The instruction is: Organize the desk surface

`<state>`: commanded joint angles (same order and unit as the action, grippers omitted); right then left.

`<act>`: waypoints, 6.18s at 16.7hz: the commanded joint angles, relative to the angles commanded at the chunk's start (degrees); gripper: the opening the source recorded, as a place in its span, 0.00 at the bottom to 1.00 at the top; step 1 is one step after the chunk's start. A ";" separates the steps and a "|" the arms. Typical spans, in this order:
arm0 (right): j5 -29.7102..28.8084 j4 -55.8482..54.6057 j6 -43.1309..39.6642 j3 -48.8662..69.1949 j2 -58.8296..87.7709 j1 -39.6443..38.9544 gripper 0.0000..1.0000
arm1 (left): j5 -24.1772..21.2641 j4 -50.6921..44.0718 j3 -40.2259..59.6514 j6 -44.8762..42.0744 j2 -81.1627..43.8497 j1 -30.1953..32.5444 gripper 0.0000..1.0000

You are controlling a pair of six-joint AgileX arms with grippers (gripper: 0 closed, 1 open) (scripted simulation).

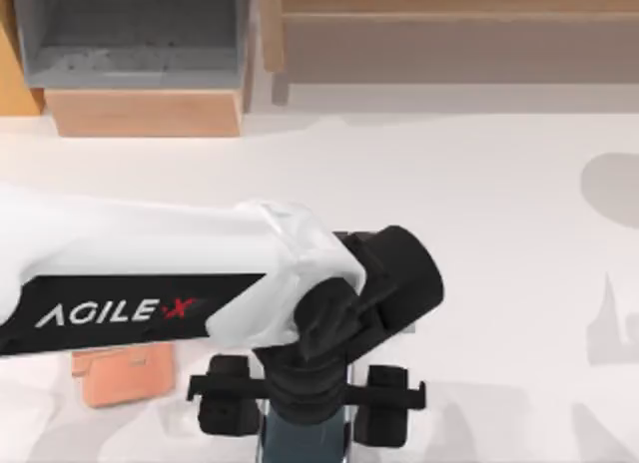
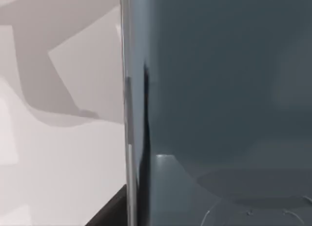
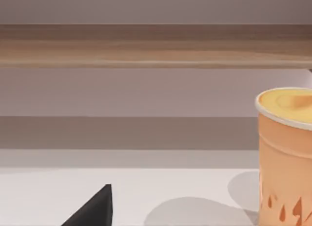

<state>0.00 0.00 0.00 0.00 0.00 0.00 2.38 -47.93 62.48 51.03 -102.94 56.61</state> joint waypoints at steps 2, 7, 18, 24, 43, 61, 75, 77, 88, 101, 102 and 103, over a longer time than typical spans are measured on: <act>0.00 0.00 0.00 0.00 0.00 0.00 1.00 | 3.01 0.12 -1.20 0.47 2.80 0.64 0.00; 0.00 0.00 0.00 0.00 0.00 0.00 1.00 | 17.69 0.74 -7.49 2.35 15.22 2.85 0.00; 0.00 0.00 0.00 0.00 0.00 0.00 1.00 | 54.17 3.36 -26.00 5.92 49.28 6.41 0.00; 0.00 0.00 0.00 0.00 0.00 0.00 1.00 | 56.00 3.52 -26.94 5.88 50.99 6.26 0.00; 0.00 0.00 0.00 0.00 0.00 0.00 1.00 | 45.46 28.67 -32.31 -15.02 50.37 -5.89 0.00; 0.00 0.00 0.00 0.00 0.00 0.00 1.00 | 46.73 29.78 -34.45 -14.76 49.23 -8.58 0.83; 0.00 0.00 0.00 0.00 0.00 0.00 1.00 | 48.00 27.38 -34.34 -12.61 49.95 -6.76 1.00; 0.00 0.00 0.00 0.00 0.00 0.00 1.00 | 49.77 23.63 -34.32 -9.56 50.94 -4.32 1.00; 0.00 0.00 0.00 0.00 0.00 0.00 1.00 | 50.57 17.52 -34.31 -5.64 54.94 -1.52 1.00; 0.00 0.00 0.00 0.00 0.00 0.00 1.00 | 13.28 35.49 -50.87 -37.99 91.82 -39.92 1.00; 0.00 0.00 0.00 0.00 0.00 0.00 1.00 | 10.34 37.66 -52.85 -40.47 94.42 -43.14 1.00; 0.00 0.00 0.00 0.00 0.00 0.00 1.00 | 7.59 39.82 -54.78 -42.78 96.72 -46.12 1.00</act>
<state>0.00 0.00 0.00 0.00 0.00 0.00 9.96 -8.11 7.70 8.25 -6.22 10.48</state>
